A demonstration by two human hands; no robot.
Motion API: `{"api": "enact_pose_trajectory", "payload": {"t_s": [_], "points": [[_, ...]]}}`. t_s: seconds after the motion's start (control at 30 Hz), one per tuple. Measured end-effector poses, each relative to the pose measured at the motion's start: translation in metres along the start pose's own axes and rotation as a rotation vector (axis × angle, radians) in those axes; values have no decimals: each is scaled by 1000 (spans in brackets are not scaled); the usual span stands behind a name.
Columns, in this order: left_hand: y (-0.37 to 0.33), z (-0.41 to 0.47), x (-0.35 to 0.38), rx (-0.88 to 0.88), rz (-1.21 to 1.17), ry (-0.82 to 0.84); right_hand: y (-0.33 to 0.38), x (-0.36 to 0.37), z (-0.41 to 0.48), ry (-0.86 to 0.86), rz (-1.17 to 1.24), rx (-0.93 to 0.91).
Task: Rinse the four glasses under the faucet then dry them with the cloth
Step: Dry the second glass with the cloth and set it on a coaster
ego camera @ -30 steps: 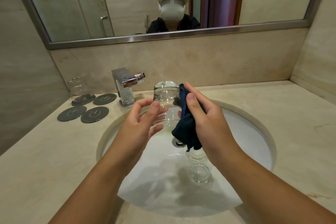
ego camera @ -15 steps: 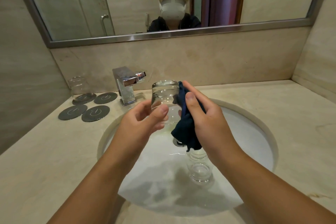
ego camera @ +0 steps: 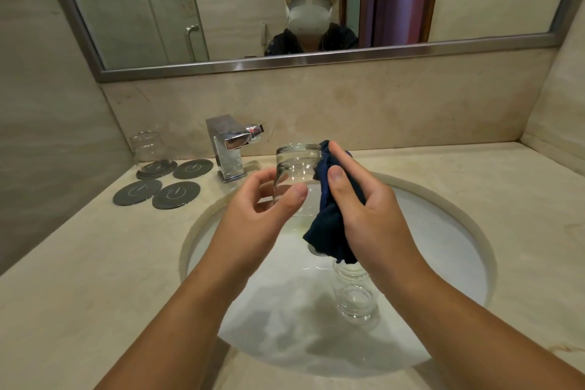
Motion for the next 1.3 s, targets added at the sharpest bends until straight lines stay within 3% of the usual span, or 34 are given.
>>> {"api": "enact_pose_trajectory", "payload": {"t_s": [0.3, 0.63, 0.87, 1.03, 1.2, 1.3], "points": [[-3, 0, 0, -73, -313, 43, -10, 0, 9, -10, 199, 63], [3, 2, -5, 5, -28, -14, -1, -1, 1, -5, 61, -2], [-3, 0, -1, -67, -412, 45, -8, -1, 8, 26, 256, 44], [-1, 2, 0, -40, -184, 0, -10, -3, 9, -38, 204, 48], [1, 0, 0, -14, 3, 22, -1, -1, 0, 5, 28, -29], [-1, -1, -1, -7, -67, 18, 0, 0, 0, 16, 37, -43]]}}
Point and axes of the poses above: each hand's wrist, its own z-axis towards the middle knuckle, its own x-axis out of the palm, y = z × x, the point moved 4 cm from there along z, towards the middle knuckle, and after that the axes turned 4 degrees about y, right-handed, at the moved point
